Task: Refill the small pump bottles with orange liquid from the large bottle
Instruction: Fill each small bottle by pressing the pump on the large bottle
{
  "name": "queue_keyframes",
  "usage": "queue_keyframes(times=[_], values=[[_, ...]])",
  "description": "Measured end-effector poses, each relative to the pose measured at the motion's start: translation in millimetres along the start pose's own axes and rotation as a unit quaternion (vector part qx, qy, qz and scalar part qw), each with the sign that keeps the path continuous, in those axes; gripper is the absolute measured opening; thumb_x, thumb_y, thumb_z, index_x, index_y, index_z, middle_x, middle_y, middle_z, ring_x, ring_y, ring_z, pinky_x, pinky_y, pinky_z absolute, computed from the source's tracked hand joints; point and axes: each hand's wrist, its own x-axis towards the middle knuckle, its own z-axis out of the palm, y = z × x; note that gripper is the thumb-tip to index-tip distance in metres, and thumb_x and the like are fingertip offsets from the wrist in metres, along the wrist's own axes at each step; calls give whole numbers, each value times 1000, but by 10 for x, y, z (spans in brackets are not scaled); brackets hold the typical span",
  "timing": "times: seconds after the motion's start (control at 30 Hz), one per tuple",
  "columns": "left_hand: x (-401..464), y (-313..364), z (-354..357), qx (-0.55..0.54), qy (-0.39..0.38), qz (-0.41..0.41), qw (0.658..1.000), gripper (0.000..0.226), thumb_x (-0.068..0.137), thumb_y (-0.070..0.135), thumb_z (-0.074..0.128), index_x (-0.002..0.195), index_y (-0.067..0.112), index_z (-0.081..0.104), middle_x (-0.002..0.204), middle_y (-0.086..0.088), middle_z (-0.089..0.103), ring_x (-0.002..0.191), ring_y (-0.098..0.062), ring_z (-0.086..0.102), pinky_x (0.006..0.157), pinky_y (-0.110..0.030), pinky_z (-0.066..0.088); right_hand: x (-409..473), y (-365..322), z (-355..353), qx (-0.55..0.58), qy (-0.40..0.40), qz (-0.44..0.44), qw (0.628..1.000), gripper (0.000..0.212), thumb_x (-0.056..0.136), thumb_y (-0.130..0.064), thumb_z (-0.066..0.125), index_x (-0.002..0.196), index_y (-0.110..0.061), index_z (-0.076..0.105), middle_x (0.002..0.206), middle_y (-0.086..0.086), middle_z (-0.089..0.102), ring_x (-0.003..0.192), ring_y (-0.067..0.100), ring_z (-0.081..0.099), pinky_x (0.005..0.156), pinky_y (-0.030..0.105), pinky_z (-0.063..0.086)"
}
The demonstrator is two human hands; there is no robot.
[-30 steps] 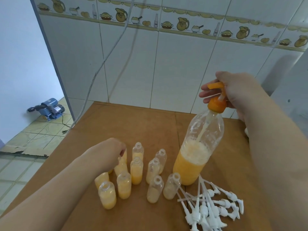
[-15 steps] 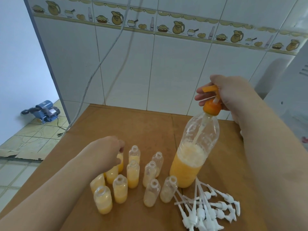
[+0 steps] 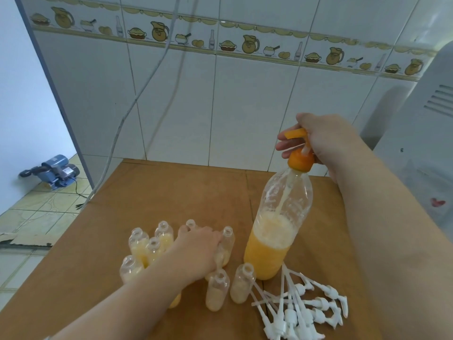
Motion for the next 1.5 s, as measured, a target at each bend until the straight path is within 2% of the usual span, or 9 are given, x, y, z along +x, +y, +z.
queue_keyframes(times=[0.23, 0.37, 0.5, 0.67, 1.0, 1.27, 1.37, 1.43, 1.5], values=[[39, 93, 69, -11, -8, -29, 999, 38, 85, 34, 58, 120, 26, 44, 111, 8, 56, 106, -16, 50, 97, -36, 22, -27, -16, -2, 5, -5, -5, 1000, 37, 99, -24, 37, 116, 1, 59, 73, 7, 66, 52, 15, 59, 32, 10, 40], [-25, -17, 57, -49, 18, -15, 999, 26, 82, 35, 57, 107, 27, 52, 93, 12, 54, 90, -9, 48, 105, -31, 20, -37, -19, -6, 2, -6, -9, 1000, 37, 99, -23, 37, 114, 2, 60, 71, 6, 65, 51, 15, 58, 32, 9, 41], [-45, -102, 31, -68, 55, 8, 996, 13, 85, 34, 51, 97, 29, 52, 93, 14, 56, 90, -7, 48, 109, -32, 16, -34, -28, -6, -14, -5, -18, 1000, 39, 99, -24, 37, 108, 3, 63, 72, 7, 66, 54, 16, 59, 34, 11, 41], [-11, -22, 68, -2, -10, -8, 1000, 26, 84, 35, 54, 109, 29, 51, 103, 13, 58, 102, -12, 50, 106, -37, 16, -31, -39, 18, -21, -8, -19, 1000, 39, 100, -24, 36, 107, 2, 64, 73, 7, 66, 55, 17, 59, 33, 10, 40], [-47, -21, 79, -26, -8, -40, 999, 36, 71, 50, 58, 101, 30, 55, 80, 15, 52, 80, -10, 46, 95, -34, 16, -12, -22, 10, -32, -4, -18, 999, 39, 100, -27, 36, 107, -1, 63, 77, 6, 68, 56, 15, 61, 42, 12, 44], [-244, -131, -218, -76, 80, -58, 992, 45, 76, 55, 56, 116, 37, 51, 95, 20, 55, 95, 0, 53, 114, -32, 7, -17, -26, 4, -32, -6, -24, 999, 36, 100, -26, 37, 101, -1, 63, 68, 3, 64, 52, 15, 58, 33, 10, 40], [-376, -252, -388, -181, 131, -66, 973, 44, 73, 53, 66, 112, 40, 52, 95, 25, 51, 93, 2, 49, 109, -28, 26, -6, -21, 5, -30, -4, -24, 999, 37, 100, -26, 37, 101, -1, 64, 67, 3, 65, 51, 15, 59, 34, 10, 40], [-468, -331, -479, -293, 182, -74, 936, 41, 69, 48, 73, 104, 41, 54, 96, 24, 54, 91, -3, 58, 82, -18, 45, 2, -11, 8, -37, -1, -25, 999, 37, 99, -26, 37, 102, -1, 64, 68, 3, 66, 51, 14, 60, 35, 10, 41], [-532, -391, -515, -413, 221, -79, 880, 37, 66, 41, 78, 99, 35, 61, 91, 14, 66, 83, -7, 65, 69, -15, 47, 10, -5, 10, -42, -1, -24, 999, 37, 100, -27, 37, 104, -2, 64, 69, 2, 66, 52, 13, 60, 36, 10, 43]])
